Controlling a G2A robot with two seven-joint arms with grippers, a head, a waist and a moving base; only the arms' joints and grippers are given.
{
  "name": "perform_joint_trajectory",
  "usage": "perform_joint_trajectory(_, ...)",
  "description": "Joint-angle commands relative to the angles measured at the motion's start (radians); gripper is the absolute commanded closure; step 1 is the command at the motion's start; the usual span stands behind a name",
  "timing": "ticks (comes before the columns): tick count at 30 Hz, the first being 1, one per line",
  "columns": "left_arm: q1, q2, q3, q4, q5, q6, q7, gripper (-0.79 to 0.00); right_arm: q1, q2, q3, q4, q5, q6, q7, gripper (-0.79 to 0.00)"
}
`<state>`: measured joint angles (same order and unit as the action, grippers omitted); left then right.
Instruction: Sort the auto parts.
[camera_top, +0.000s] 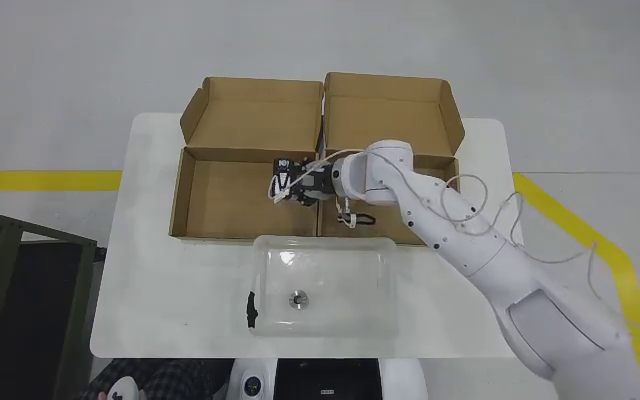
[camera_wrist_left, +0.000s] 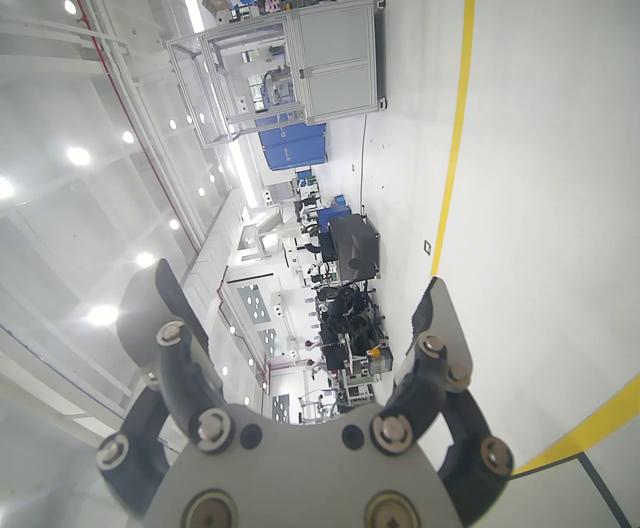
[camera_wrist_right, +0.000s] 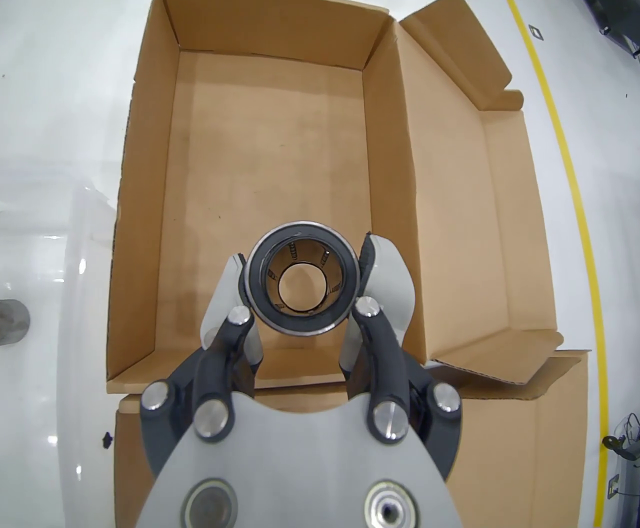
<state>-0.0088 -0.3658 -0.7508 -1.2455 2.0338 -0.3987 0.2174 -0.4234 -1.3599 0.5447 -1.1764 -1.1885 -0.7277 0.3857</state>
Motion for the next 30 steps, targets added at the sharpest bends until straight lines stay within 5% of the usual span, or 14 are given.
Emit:
perform_joint_trajectory(1,0.0,0.0,0.0,0.0,0.0,0.0,0.0,-0.785,0.008,-0.007,-0.003,0.019,-0.002,-0.002,0.002,0.0)
perform_joint_trajectory(9,0.0,0.0,0.0,0.0,0.0,0.0,0.0,-0.785,0.035,-0.036,-0.021,0.075,-0.016,-0.014,0.015,0.0)
perform_joint_trajectory(12,0.0,0.0,0.0,0.0,0.0,0.0,0.0,-0.785,0.042,-0.046,-0.026,0.089,-0.02,-0.015,0.018,-0.092)
perform_joint_trajectory(30,0.0,0.0,0.0,0.0,0.0,0.0,0.0,-0.785,0.054,-0.089,-0.039,0.167,-0.044,-0.038,0.038,-0.252)
